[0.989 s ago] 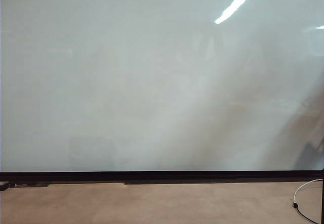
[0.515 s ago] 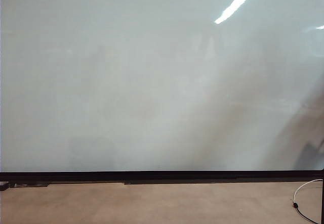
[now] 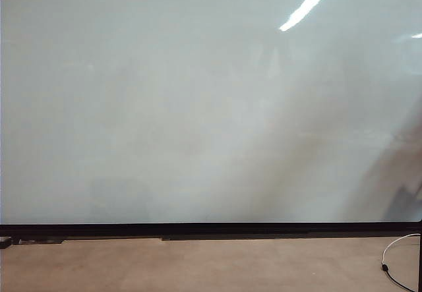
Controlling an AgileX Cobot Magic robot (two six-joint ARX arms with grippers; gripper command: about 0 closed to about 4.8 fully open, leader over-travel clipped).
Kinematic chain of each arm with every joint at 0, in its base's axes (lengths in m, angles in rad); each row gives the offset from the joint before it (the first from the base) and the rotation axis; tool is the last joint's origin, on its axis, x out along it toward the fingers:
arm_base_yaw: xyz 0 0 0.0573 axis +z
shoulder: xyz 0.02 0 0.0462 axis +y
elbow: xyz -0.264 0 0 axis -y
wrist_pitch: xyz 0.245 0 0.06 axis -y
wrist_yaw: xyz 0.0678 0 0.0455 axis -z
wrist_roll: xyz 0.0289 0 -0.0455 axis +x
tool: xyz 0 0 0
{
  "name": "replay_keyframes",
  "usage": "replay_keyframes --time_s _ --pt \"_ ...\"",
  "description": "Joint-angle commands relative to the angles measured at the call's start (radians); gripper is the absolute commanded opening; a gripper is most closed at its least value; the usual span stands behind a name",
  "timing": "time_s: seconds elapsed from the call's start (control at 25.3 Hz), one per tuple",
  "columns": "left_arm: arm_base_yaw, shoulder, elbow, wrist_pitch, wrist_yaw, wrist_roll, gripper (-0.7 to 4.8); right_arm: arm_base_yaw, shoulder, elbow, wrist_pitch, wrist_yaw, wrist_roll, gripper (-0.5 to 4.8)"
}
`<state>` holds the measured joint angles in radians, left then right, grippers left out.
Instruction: Pick up the pen on the shelf to the right of the whiteboard and draw a rectangle.
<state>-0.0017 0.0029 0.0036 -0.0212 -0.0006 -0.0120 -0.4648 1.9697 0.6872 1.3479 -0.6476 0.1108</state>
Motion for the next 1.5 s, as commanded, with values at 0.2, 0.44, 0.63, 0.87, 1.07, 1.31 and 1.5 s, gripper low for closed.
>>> replay_keyframes --time_s 0.2,0.44,0.63,0.87,1.07,1.31,1.5 --pt "0.0 0.0 0.003 0.007 0.004 0.004 -0.04 -0.001 -0.005 0.002 0.018 0.002 -0.003 1.47" --pt "0.0 0.0 0.003 0.007 0.004 0.004 -0.04 -0.001 -0.005 0.002 0.018 0.002 -0.003 1.38" --pt "0.0 0.0 0.003 0.007 0.004 0.004 -0.04 -0.001 -0.005 0.002 0.018 0.001 -0.003 1.03" --pt "0.0 0.0 0.003 0.007 0.004 0.004 -0.04 -0.001 -0.005 0.002 0.018 -0.002 -0.003 0.48" --pt "0.0 0.0 0.003 0.007 0.004 0.004 -0.04 -0.001 -0.005 0.002 0.019 -0.002 -0.003 0.18" --pt "0.0 0.0 0.003 0.007 0.004 0.004 -0.04 -0.001 -0.006 0.001 0.044 -0.002 -0.002 -0.05" --pt "0.0 0.0 0.003 0.007 0.004 0.004 -0.04 -0.034 -0.022 0.0 0.048 -0.002 -0.002 -0.04"
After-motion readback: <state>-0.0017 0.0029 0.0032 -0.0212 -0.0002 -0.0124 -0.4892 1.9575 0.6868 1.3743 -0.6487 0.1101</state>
